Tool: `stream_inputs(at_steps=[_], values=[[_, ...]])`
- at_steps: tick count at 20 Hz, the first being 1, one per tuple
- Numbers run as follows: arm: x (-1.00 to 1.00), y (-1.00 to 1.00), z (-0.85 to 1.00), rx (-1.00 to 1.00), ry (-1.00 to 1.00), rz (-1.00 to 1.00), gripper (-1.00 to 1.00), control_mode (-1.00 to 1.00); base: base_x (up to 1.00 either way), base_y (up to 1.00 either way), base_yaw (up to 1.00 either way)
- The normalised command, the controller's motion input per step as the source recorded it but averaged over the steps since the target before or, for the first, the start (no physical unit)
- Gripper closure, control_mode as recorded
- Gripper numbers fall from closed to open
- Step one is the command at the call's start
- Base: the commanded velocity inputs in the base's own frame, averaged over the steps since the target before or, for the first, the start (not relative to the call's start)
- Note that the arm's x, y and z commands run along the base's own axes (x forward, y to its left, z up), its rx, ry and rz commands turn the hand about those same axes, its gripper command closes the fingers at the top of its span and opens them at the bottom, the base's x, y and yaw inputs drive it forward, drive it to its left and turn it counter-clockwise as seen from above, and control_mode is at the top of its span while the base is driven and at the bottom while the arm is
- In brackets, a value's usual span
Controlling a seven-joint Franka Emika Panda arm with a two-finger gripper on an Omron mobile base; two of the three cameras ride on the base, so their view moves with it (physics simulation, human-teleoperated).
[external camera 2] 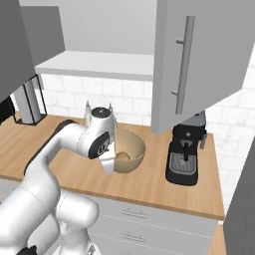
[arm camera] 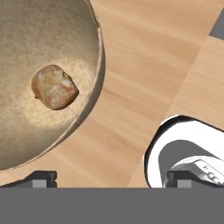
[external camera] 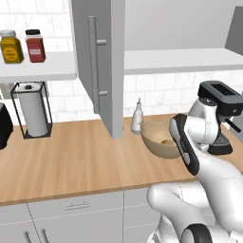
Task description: Open the cabinet, pick up the bread from the cabinet and place it in the basket. Then move the basket to the dining counter.
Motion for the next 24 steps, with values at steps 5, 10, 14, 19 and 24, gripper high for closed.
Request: stream_inputs(at_steps=[5, 10, 14, 19, 24], values=[[0.52, -0.02, -0.03, 0.0, 0.05, 0.0, -1.0, -1.0, 0.0, 0.0, 0.0], [0.82, -0.04, -0.27, 0.0, 0.15, 0.0, -1.0, -1.0, 0.0, 0.0, 0.0], [0.58, -0.2, -0.26, 0.0, 0.1, 0.0, -1.0, -1.0, 0.0, 0.0, 0.0], [0.25, -0.31, -0.28, 0.0, 0.12, 0.0, -1.0, -1.0, 0.0, 0.0, 0.0], [-0.35, -0.17, -0.34, 0.0, 0.01, 0.0, -1.0, -1.0, 0.0, 0.0, 0.0]])
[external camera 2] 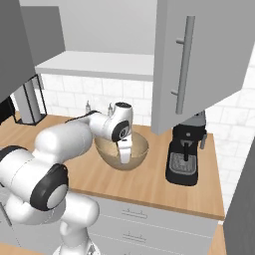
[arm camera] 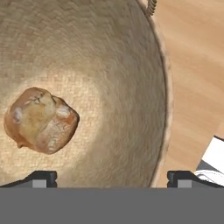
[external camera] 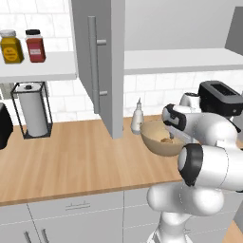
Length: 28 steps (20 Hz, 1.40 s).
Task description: Open the cabinet, pick up the bread from the cabinet and place it in the basket. Then move the basket to the dining counter.
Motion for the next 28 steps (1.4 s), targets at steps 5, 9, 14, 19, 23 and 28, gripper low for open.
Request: stream_inputs(at_steps=[5, 9, 14, 19, 23, 28], values=[[-0.32, 0.0, -0.46, 0.03, 0.0, -0.01, -1.0, -1.0, 0.0, 0.0, 0.0], [0.0, 0.13, -0.37, 0.03, 0.0, 0.0, 1.0, -1.0, 0.0, 0.0, 0.0], [0.0, 0.4, -0.3, 0.01, 0.0, 0.0, 1.0, -1.0, 0.0, 0.0, 0.0], [0.0, 0.45, -0.37, 0.0, 0.0, 0.0, 1.0, -1.0, 0.0, 0.0, 0.0], [-0.16, 0.12, -0.08, -0.03, -0.02, 0.0, 1.0, -1.0, 0.0, 0.0, 0.0], [-0.56, 0.51, 0.68, -0.01, -0.3, 0.02, 1.0, -1.0, 0.0, 0.0, 0.0]])
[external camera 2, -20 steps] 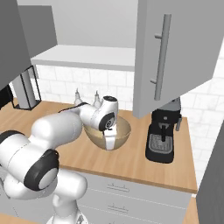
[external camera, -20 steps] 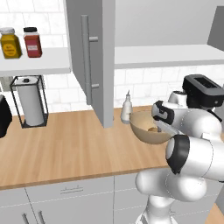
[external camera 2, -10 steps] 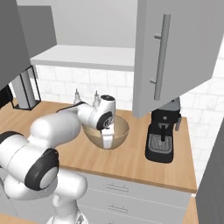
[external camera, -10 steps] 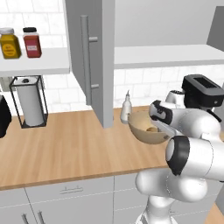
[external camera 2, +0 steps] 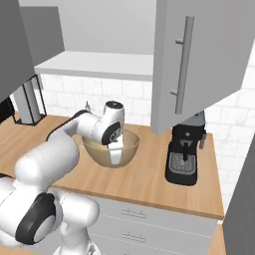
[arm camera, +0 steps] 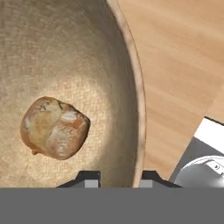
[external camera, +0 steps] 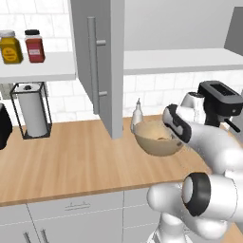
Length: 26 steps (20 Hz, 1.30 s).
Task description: Open the cabinet, pick up the bread from the cabinet and place it in the basket. Then move the basket to the dining counter.
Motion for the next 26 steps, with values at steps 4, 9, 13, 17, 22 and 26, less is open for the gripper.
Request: stream_inputs(at_steps=[4, 9, 13, 17, 22, 26], values=[[-0.52, 0.73, 0.96, -0.04, -0.4, 0.05, 1.0, -1.0, 0.0, 0.0, 0.0], [-0.67, 0.39, 0.73, -0.07, -0.35, 0.05, 1.0, -1.0, 0.0, 0.0, 0.0], [-0.56, 0.0, 0.62, -0.01, -0.18, 0.04, 1.0, -1.0, 0.0, 0.0, 0.0], [-0.59, -0.04, 0.76, 0.0, -0.07, 0.01, 1.0, -1.0, 0.0, 0.0, 0.0], [-0.58, -0.11, 0.54, 0.0, 0.0, -0.01, 1.0, -1.0, 0.0, 0.0, 0.0], [-0.53, 0.0, 0.46, 0.0, 0.0, -0.04, 1.0, -1.0, 0.0, 0.0, 0.0]])
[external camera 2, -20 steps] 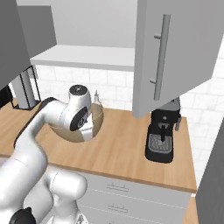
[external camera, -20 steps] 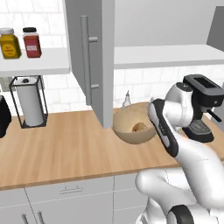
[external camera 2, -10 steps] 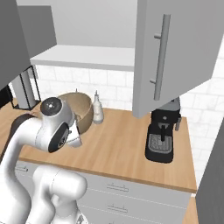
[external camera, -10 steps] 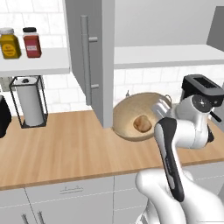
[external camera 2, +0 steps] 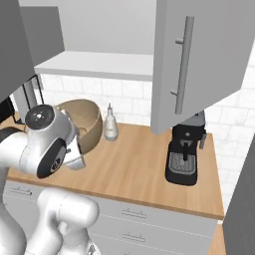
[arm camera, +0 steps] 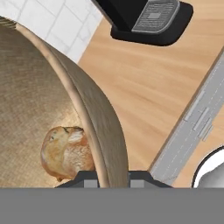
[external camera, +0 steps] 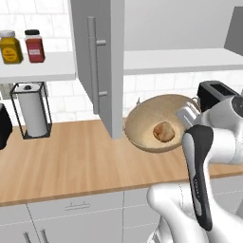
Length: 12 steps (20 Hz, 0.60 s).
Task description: Open the cabinet, pick up the bread from the cabinet and place it in the basket. Then move the basket to the dining counter.
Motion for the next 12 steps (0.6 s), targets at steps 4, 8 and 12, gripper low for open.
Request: stream_inputs(at_steps=[4, 8, 12], values=[[-0.55, -0.07, 0.18, 0.0, -0.02, -0.02, 1.0, -1.0, 0.0, 0.0, 0.0], [-0.52, -0.03, 0.03, 0.0, -0.01, 0.0, 1.0, -1.0, 0.0, 0.0, 0.0], [-0.3, 0.0, 0.0, 0.01, -0.01, 0.0, 1.0, 1.0, -0.47, 0.06, 0.0]])
